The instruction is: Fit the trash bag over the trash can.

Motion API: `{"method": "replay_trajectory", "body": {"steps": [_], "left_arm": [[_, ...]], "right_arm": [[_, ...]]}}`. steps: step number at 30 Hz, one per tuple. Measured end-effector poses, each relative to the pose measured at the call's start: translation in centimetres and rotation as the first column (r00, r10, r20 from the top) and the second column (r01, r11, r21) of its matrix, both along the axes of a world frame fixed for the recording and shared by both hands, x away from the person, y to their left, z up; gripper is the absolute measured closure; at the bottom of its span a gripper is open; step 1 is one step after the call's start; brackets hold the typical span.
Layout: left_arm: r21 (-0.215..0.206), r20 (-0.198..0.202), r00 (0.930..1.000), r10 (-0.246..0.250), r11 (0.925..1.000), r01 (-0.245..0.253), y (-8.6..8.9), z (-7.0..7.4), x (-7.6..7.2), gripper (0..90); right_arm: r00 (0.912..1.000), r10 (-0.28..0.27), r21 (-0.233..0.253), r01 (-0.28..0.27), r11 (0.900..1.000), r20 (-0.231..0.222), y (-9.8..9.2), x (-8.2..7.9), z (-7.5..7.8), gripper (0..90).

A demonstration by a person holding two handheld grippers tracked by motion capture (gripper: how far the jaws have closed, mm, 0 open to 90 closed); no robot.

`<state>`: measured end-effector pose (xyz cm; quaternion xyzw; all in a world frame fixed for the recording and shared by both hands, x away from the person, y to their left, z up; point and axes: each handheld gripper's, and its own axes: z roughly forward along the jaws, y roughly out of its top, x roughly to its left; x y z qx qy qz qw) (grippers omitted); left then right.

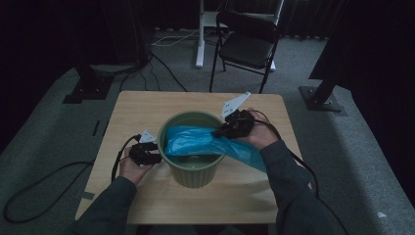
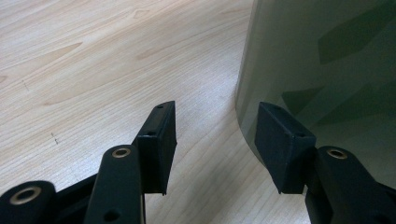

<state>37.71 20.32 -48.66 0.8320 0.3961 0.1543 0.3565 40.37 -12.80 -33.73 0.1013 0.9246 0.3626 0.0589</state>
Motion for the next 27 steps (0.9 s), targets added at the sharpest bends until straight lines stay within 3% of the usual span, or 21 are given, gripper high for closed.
{"method": "replay_trajectory", "body": {"steps": [8, 10, 19, 27], "left_arm": [[-0.002, 0.001, 1.0, 0.001, 1.0, -0.001, 0.0, 0.0, 0.0, 48.4], [-0.002, 0.002, 1.0, 0.001, 1.0, -0.001, 0.0, 0.0, 0.0, 48.5], [-0.002, 0.003, 1.0, 0.0, 1.0, 0.0, 0.0, 0.0, 0.0, 48.5], [0.001, 0.001, 1.0, -0.002, 1.0, 0.002, 0.0, 0.0, 0.0, 48.5]], "right_arm": [[0.9996, -0.026, 0.006, 0.026, 1.0, 0.009, 2.0, 0.7, 0.0, 86.1], [0.9995, -0.027, -0.036, 0.028, 0.999, 0.016, 2.7, 0.8, -0.4, 86.1], [0.9995, -0.031, -0.091, 0.031, 0.995, -0.001, 4.8, 1.2, -1.7, 84.4], [0.9944, -0.084, -0.007, 0.085, 0.996, 0.063, 3.1, 0.4, 0.5, 62.6]]}}
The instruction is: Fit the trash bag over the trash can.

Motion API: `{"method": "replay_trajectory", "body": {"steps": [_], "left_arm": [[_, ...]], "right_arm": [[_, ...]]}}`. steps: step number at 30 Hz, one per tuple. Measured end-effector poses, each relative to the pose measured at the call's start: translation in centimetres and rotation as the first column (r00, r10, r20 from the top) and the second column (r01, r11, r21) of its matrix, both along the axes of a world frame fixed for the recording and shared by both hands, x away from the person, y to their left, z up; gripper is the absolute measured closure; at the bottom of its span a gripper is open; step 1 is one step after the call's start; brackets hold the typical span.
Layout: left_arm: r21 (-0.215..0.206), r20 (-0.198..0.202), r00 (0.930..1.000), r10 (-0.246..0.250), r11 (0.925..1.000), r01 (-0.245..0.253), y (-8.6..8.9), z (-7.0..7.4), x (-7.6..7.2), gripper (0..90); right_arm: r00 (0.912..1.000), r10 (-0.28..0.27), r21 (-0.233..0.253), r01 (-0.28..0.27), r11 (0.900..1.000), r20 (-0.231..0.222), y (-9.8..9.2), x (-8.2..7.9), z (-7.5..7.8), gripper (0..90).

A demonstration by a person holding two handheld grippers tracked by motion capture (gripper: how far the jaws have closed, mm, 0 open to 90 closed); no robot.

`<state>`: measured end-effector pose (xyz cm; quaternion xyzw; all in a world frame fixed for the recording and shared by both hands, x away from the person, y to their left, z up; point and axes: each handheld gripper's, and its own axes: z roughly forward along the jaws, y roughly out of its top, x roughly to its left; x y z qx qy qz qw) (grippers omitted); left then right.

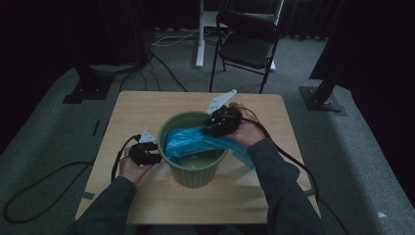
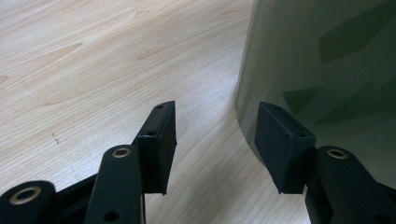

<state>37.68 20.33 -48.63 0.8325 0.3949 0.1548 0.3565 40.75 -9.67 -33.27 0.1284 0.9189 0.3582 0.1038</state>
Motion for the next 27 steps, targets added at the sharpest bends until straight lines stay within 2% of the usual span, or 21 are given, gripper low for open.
{"method": "replay_trajectory", "body": {"steps": [5, 10, 15, 17, 19, 22, 26, 27], "left_arm": [[-0.002, 0.0, 1.0, 0.0, 1.0, 0.0, 0.0, 0.0, 0.0, 48.5], [-0.007, 0.002, 1.0, 0.008, 0.9999, -0.008, 0.1, 0.0, 0.0, 48.5], [0.001, -0.002, 1.0, 0.003, 1.0, -0.003, 0.0, 0.0, 0.0, 48.5], [0.001, -0.002, 1.0, 0.003, 1.0, -0.003, 0.1, 0.0, 0.0, 48.5], [-0.012, -0.008, 1.0, 0.004, 0.9999, -0.004, 0.1, 0.1, -0.1, 49.3], [-0.015, -0.009, 0.9999, 0.005, 0.9999, -0.005, 0.2, 0.1, -0.1, 51.1], [-0.018, -0.014, 0.9999, 0.0, 0.9998, 0.0, 0.4, 0.2, -0.1, 53.4], [-0.023, -0.014, 0.9999, -0.001, 0.9997, 0.001, 0.5, 0.2, -0.1, 53.7]], "right_arm": [[0.9994, -0.022, 0.069, 0.02, 0.997, 0.028, -1.6, -0.9, 1.5, 60.2], [0.9972, -0.045, 0.099, 0.039, 0.994, 0.059, -3.5, -2.5, 2.0, 62.6], [0.9957, -0.068, 0.103, 0.061, 0.993, 0.063, -5.6, -4.0, 1.8, 65.6], [0.9955, -0.07, 0.102, 0.063, 0.993, 0.064, -5.9, -4.2, 1.8, 65.6], [0.9942, -0.082, 0.111, 0.074, 0.991, 0.07, -7.2, -5.2, 1.4, 65.4], [0.9933, -0.093, 0.121, 0.085, 0.989, 0.068, -7.9, -5.7, 1.1, 65.2], [0.9914, -0.116, 0.119, 0.108, 0.987, 0.06, -9.0, -6.3, 0.5, 60.4], [0.9898, -0.129, 0.121, 0.121, 0.985, 0.06, -9.5, -6.6, 0.3, 55.8]]}}
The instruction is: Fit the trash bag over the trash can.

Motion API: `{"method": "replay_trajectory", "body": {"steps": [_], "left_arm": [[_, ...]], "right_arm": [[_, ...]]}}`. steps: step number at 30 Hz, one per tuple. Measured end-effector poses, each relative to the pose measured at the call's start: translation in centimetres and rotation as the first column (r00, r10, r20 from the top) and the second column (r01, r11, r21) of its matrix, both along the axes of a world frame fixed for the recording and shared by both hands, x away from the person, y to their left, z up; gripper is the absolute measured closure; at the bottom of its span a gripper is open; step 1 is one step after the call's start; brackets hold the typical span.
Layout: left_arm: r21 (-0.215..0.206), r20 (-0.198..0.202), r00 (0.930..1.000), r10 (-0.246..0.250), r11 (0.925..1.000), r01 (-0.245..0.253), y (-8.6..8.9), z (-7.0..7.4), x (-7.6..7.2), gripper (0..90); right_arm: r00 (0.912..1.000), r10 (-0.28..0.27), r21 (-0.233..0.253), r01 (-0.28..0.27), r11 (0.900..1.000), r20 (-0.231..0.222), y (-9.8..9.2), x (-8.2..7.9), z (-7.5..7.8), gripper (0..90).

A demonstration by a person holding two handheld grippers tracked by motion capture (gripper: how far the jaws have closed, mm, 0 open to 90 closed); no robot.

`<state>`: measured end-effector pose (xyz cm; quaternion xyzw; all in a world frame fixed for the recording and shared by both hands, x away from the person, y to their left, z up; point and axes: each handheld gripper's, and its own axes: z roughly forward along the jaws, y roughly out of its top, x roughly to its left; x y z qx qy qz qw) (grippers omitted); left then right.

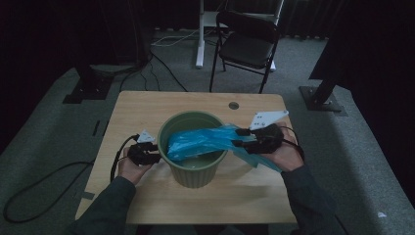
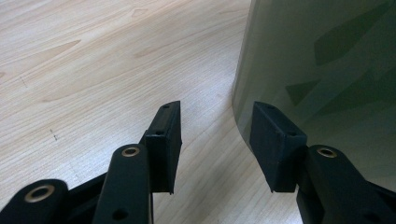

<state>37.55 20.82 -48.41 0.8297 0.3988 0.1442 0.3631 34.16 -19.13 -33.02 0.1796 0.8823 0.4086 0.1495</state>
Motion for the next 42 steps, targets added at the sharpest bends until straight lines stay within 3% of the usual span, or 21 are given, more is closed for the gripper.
{"method": "replay_trajectory", "body": {"steps": [5, 8, 15, 17, 18, 19, 20, 21, 22, 26, 34, 42], "left_arm": [[-0.007, 0.004, 1.0, 0.005, 1.0, -0.005, 0.3, 0.2, -0.1, 53.9], [-0.033, 0.01, 0.9998, 0.014, 0.9994, -0.014, 0.6, 0.5, -0.4, 53.9], [-0.049, 0.019, 0.9998, 0.011, 0.9987, -0.01, 1.2, 1.1, -0.9, 53.9], [-0.052, 0.023, 0.9996, 0.013, 0.9986, -0.012, 1.4, 1.3, -1.1, 53.8], [-0.055, 0.03, 0.9995, 0.012, 0.9984, -0.011, 1.5, 1.5, -1.3, 53.9], [-0.055, 0.03, 0.9995, 0.012, 0.9984, -0.011, 1.5, 1.5, -1.3, 53.9], [-0.059, 0.038, 0.9992, 0.012, 0.9982, -0.009, 1.6, 1.6, -1.5, 53.9], [-0.059, 0.038, 0.9992, 0.012, 0.9982, -0.009, 1.6, 1.6, -1.5, 53.9], [-0.063, 0.062, 0.9981, 0.009, 0.998, -0.005, 1.5, 1.9, -1.7, 55.0], [-0.071, 0.089, 0.996, -0.006, 0.9974, 0.012, 1.1, 2.5, -2.0, 55.4], [-0.062, 0.117, 0.9929, -0.02, 0.9977, 0.028, 0.2, 3.0, -2.1, 58.5], [-0.067, 0.112, 0.9919, -0.06, 0.9955, 0.067, -0.4, 3.3, -1.4, 59.7]], "right_arm": [[0.9998, -0.018, -0.016, 0.018, 1.0, 0.011, -0.6, -0.7, -0.4, 47.4], [0.9995, -0.027, -0.032, 0.027, 0.999, 0.019, -1.1, -1.2, -1.0, 43.7], [0.9989, -0.045, -0.036, 0.045, 0.998, 0.01, -2.0, -1.1, -2.2, 43.5], [0.9988, -0.048, -0.048, 0.049, 0.998, 0.013, -1.9, -1.1, -2.4, 49.1], [0.9988, -0.046, -0.064, 0.047, 0.997, 0.016, -1.8, -1.0, -2.5, 57.5], [0.9988, -0.046, -0.064, 0.047, 0.997, 0.016, -1.8, -1.0, -2.5, 57.5], [0.9992, -0.038, -0.076, 0.039, 0.996, 0.015, -1.6, -0.9, -2.5, 69.1], [0.9992, -0.038, -0.076, 0.039, 0.996, 0.015, -1.6, -0.9, -2.5, 69.1], [0.9989, -0.04, -0.071, 0.042, 0.997, 0.026, -1.5, -0.8, -2.5, 77.2], [0.9981, -0.04, -0.06, 0.043, 0.997, 0.047, -1.4, -0.7, -2.0, 84.7], [0.9986, -0.015, -0.04, 0.017, 0.999, 0.051, -0.6, 0.0, -1.0, 89.1], [0.9985, 0.03, -0.027, -0.028, 0.999, 0.045, 1.0, 0.7, -0.1, 89.2]]}}
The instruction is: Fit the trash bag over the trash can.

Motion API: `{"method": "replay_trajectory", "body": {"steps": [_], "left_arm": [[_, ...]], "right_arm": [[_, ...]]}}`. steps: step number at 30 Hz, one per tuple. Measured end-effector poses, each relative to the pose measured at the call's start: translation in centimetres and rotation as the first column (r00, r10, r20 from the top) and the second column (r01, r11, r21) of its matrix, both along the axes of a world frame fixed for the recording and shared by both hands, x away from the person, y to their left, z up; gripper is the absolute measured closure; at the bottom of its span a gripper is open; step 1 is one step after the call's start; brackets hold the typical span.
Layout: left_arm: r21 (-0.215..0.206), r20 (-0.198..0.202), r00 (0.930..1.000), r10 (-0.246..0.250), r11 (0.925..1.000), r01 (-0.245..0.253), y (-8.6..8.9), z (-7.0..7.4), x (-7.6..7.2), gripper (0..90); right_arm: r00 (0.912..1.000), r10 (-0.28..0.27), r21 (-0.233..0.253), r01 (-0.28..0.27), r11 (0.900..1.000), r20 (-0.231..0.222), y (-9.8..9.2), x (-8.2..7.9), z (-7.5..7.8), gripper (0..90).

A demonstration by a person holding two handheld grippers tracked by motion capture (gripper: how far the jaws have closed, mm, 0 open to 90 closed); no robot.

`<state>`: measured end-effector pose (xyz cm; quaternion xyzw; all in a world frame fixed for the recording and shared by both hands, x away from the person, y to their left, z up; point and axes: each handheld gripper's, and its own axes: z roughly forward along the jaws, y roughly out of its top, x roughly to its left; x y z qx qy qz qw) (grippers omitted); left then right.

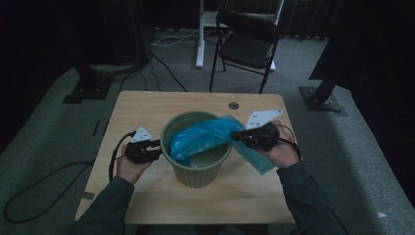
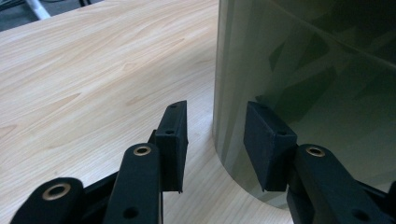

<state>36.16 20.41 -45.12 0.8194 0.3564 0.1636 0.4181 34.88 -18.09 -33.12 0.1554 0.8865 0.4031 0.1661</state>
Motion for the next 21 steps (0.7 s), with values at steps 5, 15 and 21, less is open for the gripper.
{"method": "replay_trajectory", "body": {"steps": [5, 15, 21], "left_arm": [[0.012, 0.001, 1.0, -0.01, 0.9999, 0.01, -0.2, 0.1, 0.0, 59.4], [-0.021, 0.02, 0.999, 0.04, 0.999, -0.04, 2.3, 1.9, -0.5, 58.6], [-0.061, 0.052, 0.9973, 0.053, 0.9969, -0.049, 3.7, 3.9, -0.9, 56.3]], "right_arm": [[0.9996, 0.023, 0.002, -0.023, 1.0, -0.013, 1.1, 0.5, 0.0, 89.2], [0.9978, 0.061, -0.019, -0.062, 0.998, -0.024, 3.1, 1.2, 0.1, 89.2], [0.9973, 0.07, -0.003, -0.07, 0.998, -0.02, 3.7, 1.5, 0.9, 89.4]]}}
